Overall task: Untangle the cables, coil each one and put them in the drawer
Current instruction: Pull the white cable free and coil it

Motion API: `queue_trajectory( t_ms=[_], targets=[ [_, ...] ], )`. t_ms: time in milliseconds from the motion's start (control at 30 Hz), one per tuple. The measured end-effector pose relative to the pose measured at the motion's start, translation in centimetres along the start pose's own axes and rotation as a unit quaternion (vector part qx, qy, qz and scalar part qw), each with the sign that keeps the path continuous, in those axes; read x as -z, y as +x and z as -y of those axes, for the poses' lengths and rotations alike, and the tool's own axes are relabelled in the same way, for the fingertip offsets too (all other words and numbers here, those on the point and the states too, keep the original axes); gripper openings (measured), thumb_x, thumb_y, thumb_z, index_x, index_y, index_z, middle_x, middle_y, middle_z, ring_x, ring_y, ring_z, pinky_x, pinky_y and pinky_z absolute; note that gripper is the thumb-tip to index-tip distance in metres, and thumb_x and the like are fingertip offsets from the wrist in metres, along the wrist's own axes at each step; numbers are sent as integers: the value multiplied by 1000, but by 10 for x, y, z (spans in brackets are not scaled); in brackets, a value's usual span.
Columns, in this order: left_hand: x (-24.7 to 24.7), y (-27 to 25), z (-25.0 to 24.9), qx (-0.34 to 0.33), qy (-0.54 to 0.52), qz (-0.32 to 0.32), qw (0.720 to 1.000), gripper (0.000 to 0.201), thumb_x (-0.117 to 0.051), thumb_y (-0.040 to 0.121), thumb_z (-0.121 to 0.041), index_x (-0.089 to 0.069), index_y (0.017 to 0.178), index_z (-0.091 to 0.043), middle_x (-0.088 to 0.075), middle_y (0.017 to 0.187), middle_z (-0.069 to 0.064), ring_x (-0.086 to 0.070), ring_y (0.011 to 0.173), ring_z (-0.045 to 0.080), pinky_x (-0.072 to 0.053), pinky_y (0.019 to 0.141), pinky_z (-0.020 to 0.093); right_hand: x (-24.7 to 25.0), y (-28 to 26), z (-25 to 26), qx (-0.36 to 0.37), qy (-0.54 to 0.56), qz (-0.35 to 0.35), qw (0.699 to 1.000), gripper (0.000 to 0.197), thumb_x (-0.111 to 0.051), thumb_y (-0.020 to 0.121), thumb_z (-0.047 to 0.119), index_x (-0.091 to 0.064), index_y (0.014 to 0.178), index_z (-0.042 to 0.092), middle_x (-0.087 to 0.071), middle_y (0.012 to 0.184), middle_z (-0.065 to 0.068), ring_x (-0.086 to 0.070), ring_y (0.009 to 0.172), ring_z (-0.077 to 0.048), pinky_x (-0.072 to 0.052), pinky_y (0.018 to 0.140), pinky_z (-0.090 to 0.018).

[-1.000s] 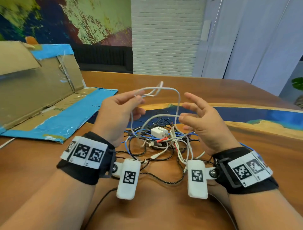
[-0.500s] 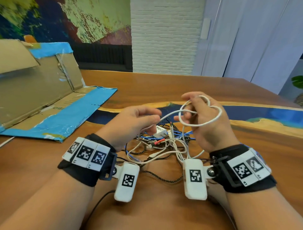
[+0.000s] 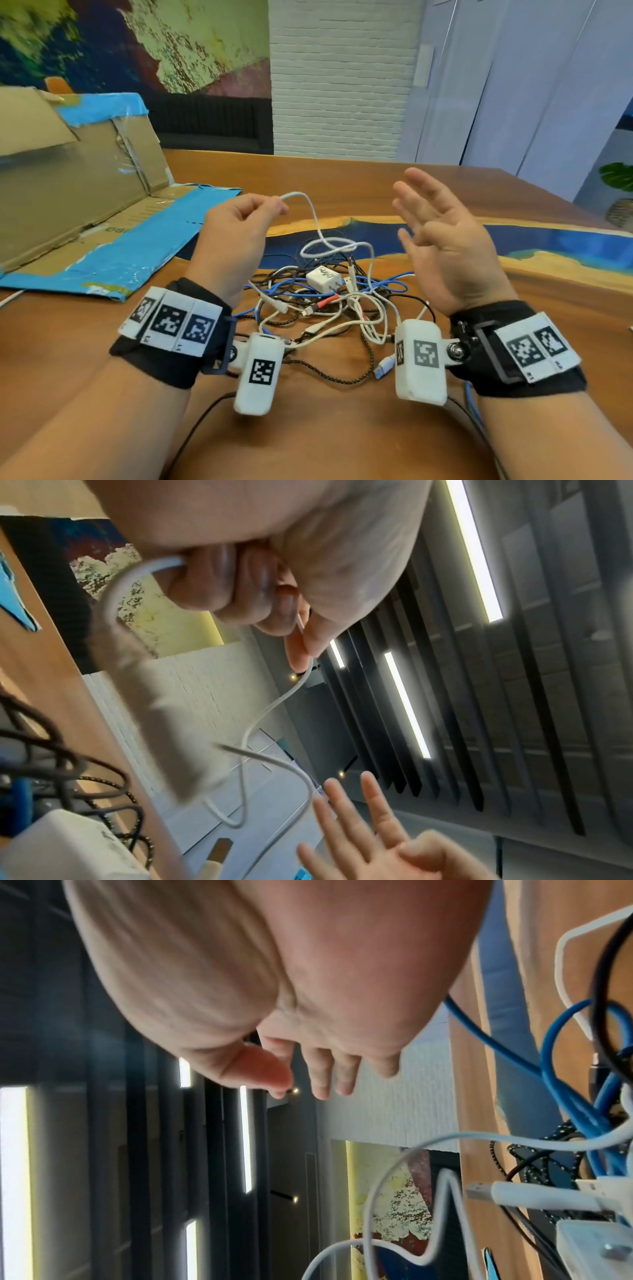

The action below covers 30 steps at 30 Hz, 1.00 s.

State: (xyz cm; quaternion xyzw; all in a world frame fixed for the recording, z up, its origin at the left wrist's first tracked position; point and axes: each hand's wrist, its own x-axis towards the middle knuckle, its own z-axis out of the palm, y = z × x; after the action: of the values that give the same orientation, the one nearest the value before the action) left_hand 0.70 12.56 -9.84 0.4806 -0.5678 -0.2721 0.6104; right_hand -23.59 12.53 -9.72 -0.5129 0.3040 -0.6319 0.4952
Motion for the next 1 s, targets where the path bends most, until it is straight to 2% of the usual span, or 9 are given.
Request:
queue_trajectory(
  t_ms=[133, 200, 367, 433, 500, 600, 700, 867, 1000],
  targets=[
    [-5, -6, -4, -39, 38, 97, 994, 19, -67, 96, -27, -79, 82, -25, -66, 61, -16, -58, 61, 3, -44, 60, 16, -18, -5, -6, 39, -46, 64, 996, 57, -58, 88, -1, -55, 139, 25, -62, 142, 4, -53, 134, -3, -44, 104, -25],
    [-7, -11, -6, -58, 57, 154, 985, 19, -69, 94, -31, -81, 80, -27, -75, 78, -3, -66, 81, 19, -52, 71, 33, -27, -7, -16, 31, -140, 109, 984, 42, -60, 99, 7, -57, 139, 20, -70, 130, 0, -62, 122, -3, -48, 96, -18],
    [-5, -13, -6, 14, 51, 222, 974, 47, -64, 95, -40, -51, 59, -14, -34, 53, -1, -28, 46, 14, -27, 45, 21, -29, -6, -22, 36, -171, 82, 981, 21, -61, 98, 25, -75, 91, 11, -61, 60, -10, -59, 62, -22, -56, 82, -46],
    [-1, -11, -5, 66, 7, 241, 968, 51, -61, 97, -44, -45, 56, -20, -24, 58, 2, -16, 51, 21, -16, 48, 28, -24, -3, -18, 28, -96, 40, 994, 24, -60, 91, 32, -71, 85, 12, -41, 50, 0, -42, 47, -16, -55, 62, -39],
    [1, -9, -4, 98, -64, 246, 962, 47, -56, 99, -40, -45, 57, -22, -22, 57, -1, -13, 52, 21, -11, 50, 34, -20, -3, -16, 20, -73, 13, 997, 24, -60, 93, 33, -71, 80, 16, -31, 51, 2, -24, 44, -14, -34, 43, -29],
    [3, -7, -7, 112, -212, 224, 945, 27, -50, 97, -28, -54, 72, -18, -22, 60, -4, -18, 47, 13, -17, 46, 29, -18, -4, -23, 6, -138, 23, 990, 29, -57, 103, 26, -76, 82, 21, -27, 61, -11, -19, 49, -18, -18, 43, -29],
    [5, -5, -10, 96, -324, 188, 922, 29, -39, 103, -20, -68, 104, -13, -28, 64, -4, -24, 49, 10, -31, 50, 24, -21, -7, -26, -6, -244, 85, 966, 22, -58, 103, 20, -79, 100, 24, -39, 67, -10, -31, 50, -13, -30, 44, -21],
    [4, -5, -18, 90, -420, 147, 891, 39, -35, 109, -22, -56, 140, -13, -38, 67, -5, -29, 50, 8, -43, 53, 22, -25, -13, -28, -104, -320, 199, 920, 32, -52, 107, 18, -68, 128, 36, -64, 68, -2, -52, 47, -20, -45, 46, -27],
    [-7, -8, -14, 75, -431, 112, 892, 39, -32, 110, -17, -50, 145, -13, -69, 90, 4, -60, 68, 12, -59, 79, 32, -34, -19, -31, -93, -375, 270, 882, 26, -55, 105, 29, -72, 124, 34, -65, 62, 0, -47, 49, -8, -41, 52, -21]
  ],
)
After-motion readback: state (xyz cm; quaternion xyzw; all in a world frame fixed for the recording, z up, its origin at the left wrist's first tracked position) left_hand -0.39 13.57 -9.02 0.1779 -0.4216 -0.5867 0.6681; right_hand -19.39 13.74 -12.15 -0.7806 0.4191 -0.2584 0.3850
